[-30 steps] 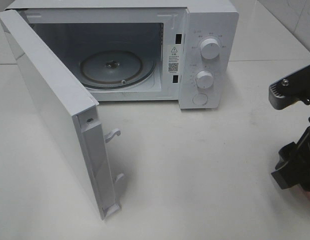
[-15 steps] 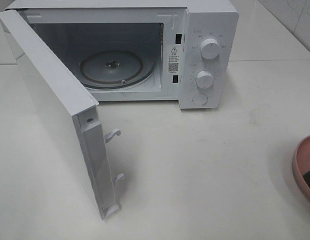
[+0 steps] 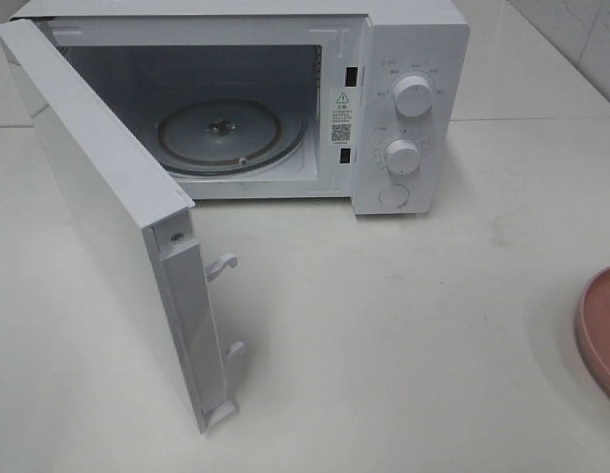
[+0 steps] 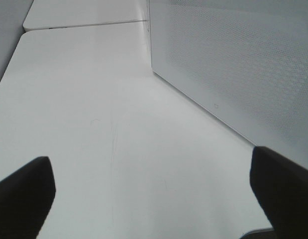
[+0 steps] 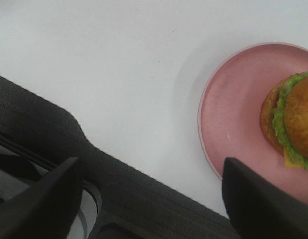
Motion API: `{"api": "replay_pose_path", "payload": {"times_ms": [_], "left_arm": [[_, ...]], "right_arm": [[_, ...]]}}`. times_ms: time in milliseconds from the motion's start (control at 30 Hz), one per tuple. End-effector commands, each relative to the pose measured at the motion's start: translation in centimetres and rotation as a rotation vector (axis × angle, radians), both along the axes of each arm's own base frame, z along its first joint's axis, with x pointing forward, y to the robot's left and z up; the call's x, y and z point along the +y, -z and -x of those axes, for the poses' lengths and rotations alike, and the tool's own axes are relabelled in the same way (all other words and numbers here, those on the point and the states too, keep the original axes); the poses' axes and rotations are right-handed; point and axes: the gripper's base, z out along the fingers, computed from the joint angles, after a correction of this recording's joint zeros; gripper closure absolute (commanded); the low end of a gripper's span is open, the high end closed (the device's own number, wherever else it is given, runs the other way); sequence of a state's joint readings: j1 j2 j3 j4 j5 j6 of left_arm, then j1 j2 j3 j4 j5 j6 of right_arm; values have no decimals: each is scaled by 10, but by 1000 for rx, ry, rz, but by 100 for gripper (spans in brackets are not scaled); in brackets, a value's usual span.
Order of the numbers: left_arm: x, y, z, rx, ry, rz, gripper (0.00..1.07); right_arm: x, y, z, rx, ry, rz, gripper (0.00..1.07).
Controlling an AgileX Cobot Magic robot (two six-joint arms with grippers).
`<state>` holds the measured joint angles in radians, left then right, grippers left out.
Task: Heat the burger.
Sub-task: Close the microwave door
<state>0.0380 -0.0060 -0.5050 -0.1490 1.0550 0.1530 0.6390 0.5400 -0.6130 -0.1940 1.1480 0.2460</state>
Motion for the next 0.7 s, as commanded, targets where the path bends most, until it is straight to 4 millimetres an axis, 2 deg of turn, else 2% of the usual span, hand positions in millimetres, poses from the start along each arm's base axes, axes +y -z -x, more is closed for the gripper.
{"api": "replay_pose_path", "payload": {"times_ms": [33, 133, 267, 433, 700], "left_arm": [[0, 0, 2, -27, -4, 4, 7], [0, 0, 2, -27, -4, 4, 7], [0, 0, 2, -27, -4, 4, 7], [0, 0, 2, -27, -4, 4, 7], [0, 0, 2, -27, -4, 4, 7]], "right_arm": [[-5, -4, 6, -30, -3, -19, 32], [-9, -2, 12, -62, -9, -39, 32], [-10, 12, 20, -36, -13, -79, 32], [-10, 11, 23, -59, 15, -133, 32], [-19, 11, 35, -241, 96, -184, 32]]}}
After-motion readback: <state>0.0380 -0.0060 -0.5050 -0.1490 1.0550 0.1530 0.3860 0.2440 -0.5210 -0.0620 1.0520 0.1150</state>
